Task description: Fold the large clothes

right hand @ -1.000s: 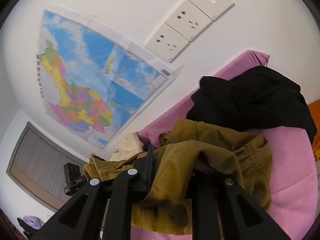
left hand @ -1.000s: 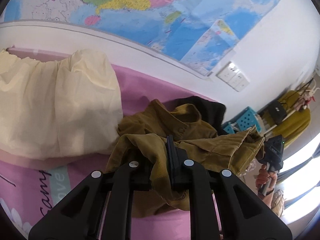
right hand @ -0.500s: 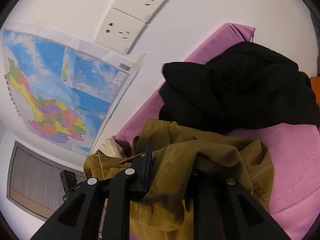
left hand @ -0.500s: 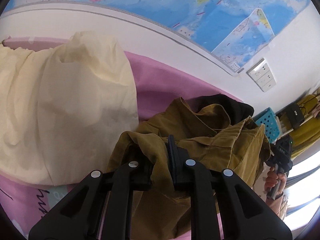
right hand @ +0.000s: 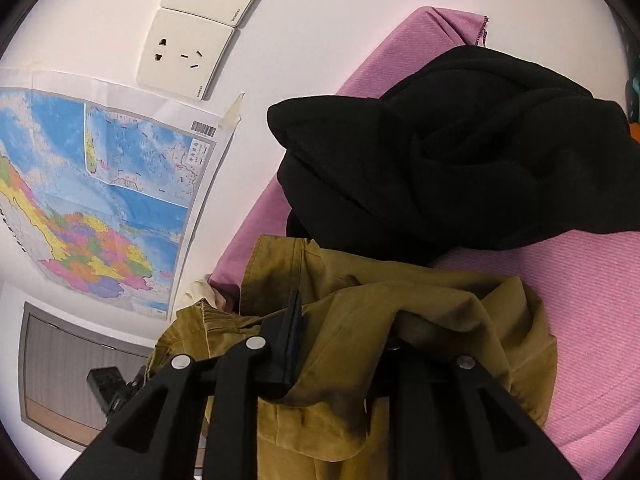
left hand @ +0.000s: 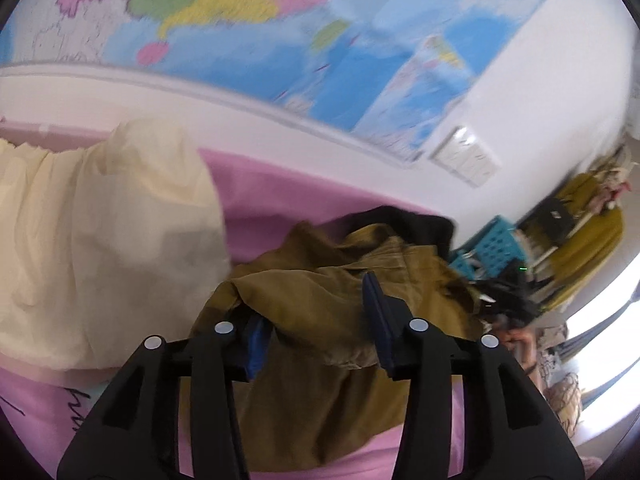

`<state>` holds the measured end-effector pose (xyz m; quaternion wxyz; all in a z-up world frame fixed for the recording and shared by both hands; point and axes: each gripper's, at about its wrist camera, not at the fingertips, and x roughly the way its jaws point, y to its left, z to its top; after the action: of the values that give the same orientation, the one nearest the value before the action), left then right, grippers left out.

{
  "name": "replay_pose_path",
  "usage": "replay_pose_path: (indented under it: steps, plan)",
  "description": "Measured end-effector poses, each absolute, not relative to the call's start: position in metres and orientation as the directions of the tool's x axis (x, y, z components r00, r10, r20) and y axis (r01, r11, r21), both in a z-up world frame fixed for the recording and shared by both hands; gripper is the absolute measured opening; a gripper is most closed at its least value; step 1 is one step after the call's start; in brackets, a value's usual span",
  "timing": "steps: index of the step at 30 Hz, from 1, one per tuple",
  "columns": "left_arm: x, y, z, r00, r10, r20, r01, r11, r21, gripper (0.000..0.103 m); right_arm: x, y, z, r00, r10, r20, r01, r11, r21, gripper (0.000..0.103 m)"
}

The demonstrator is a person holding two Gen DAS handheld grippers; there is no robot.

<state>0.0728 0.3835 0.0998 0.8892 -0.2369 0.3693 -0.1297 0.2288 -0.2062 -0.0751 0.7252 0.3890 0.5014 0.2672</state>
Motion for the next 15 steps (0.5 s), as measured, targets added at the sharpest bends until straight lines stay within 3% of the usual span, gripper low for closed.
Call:
replay_pose_path:
  steps: [1, 2, 5, 11, 15]
  plan:
    - [0.068, 0.379, 0.104, 0.706, -0.406, -0.58, 0.079, 0.859, -0.505, 0.063, 0.229, -0.206, -0.075, 0.356, 0.78, -0.514, -0.001, 0.55, 0.835, 0.027]
    - [0.066, 0.375, 0.106, 0.714, -0.389, -0.582, 0.082, 0.872, -0.482, 0.066, 0.229, -0.206, -0.074, 0.361, 0.782, -0.508, -0.005, 0.546, 0.838, 0.03]
    - [0.064, 0.359, 0.106, 0.723, -0.329, -0.607, 0.076, 0.912, -0.404, 0.066, 0.229, -0.206, -0.072, 0.367, 0.783, -0.502, -0.006, 0.542, 0.84, 0.034]
    - [0.072, 0.348, 0.094, 0.698, -0.342, -0.629, 0.093, 0.915, -0.393, 0.066, 0.229, -0.205, -0.072, 0.379, 0.783, -0.493, -0.028, 0.542, 0.84, 0.035]
    - [0.077, 0.325, 0.073, 0.642, -0.335, -0.69, 0.139, 0.935, -0.325, 0.066, 0.228, -0.204, -0.062, 0.397, 0.782, -0.48, -0.075, 0.549, 0.833, 0.015]
